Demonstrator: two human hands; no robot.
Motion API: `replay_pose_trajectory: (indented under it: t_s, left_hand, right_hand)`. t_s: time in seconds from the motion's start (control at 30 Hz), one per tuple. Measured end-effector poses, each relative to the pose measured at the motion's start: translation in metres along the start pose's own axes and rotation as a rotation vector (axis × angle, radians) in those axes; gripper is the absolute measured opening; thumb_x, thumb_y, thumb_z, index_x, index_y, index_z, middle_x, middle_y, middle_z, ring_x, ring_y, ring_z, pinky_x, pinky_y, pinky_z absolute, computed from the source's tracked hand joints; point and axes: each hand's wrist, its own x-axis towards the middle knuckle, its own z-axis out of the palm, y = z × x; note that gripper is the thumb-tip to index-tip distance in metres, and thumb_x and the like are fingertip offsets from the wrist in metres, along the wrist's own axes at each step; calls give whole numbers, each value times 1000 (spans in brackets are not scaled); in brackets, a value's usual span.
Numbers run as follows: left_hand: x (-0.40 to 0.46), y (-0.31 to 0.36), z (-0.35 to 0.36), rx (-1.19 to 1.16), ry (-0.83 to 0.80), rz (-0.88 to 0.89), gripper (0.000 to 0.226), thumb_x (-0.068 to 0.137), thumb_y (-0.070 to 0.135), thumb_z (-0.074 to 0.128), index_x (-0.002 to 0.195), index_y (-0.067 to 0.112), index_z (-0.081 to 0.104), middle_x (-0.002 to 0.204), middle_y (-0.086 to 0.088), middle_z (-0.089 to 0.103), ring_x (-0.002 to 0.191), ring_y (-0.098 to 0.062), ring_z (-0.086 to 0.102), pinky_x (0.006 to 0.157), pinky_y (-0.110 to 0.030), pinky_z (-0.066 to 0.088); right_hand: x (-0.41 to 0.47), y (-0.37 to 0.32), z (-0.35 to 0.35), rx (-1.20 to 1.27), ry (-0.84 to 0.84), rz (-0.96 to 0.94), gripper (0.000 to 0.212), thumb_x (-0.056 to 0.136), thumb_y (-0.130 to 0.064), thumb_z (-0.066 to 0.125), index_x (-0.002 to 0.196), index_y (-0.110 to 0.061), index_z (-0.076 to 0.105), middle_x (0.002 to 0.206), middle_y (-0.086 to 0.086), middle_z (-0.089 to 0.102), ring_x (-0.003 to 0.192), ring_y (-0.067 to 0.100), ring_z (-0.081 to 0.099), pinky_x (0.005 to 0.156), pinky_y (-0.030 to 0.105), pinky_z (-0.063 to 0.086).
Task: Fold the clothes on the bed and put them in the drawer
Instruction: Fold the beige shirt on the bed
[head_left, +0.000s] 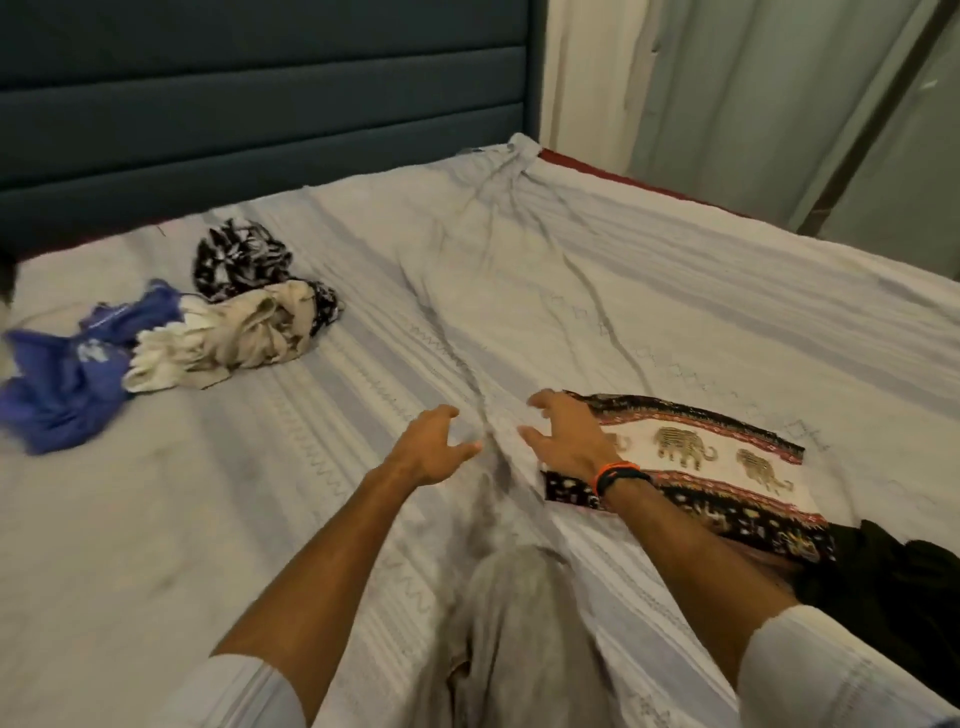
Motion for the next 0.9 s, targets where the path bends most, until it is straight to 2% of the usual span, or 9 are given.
replay_pose_trajectory:
  t_s: [0.3,0.57,0.77,0.9]
  left_hand:
    - [-24,-166,-99,-78,211,-293,71,89,48,66,144,11,42,145,-12,48,130,-27,50,105,-38,44]
    - [16,-267,-140,-77,280,-415,67,92,47,63,143,10,42,145,-14,48,131,-28,48,104,-35,40]
    - [64,-322,-154,-44,353,-424,65,94,42,61,146,12,39,151,-13,39,136,-29,40,110,-37,34]
    - [83,-360,-139,139,405,-395,69,95,55,50,148,14,35,158,-11,26,144,-29,27,117,-43,25]
  right_hand:
    - [96,-144,95,-5,-176,-209,49,95,-37,61,136,-13,48,139,7,52,125,25,51,104,40,44]
    - [187,-208,174,-75,-275,-255,53,94,-37,62,138,-12,45,139,11,51,124,28,52,102,42,44]
    - [263,-241,215,-137,-240,-303,56,94,-33,61,140,-8,42,142,15,48,128,32,48,103,44,43]
    - [311,-264,238,-183,-77,-404,64,92,-26,62,146,-9,34,147,17,36,129,38,44,97,46,48]
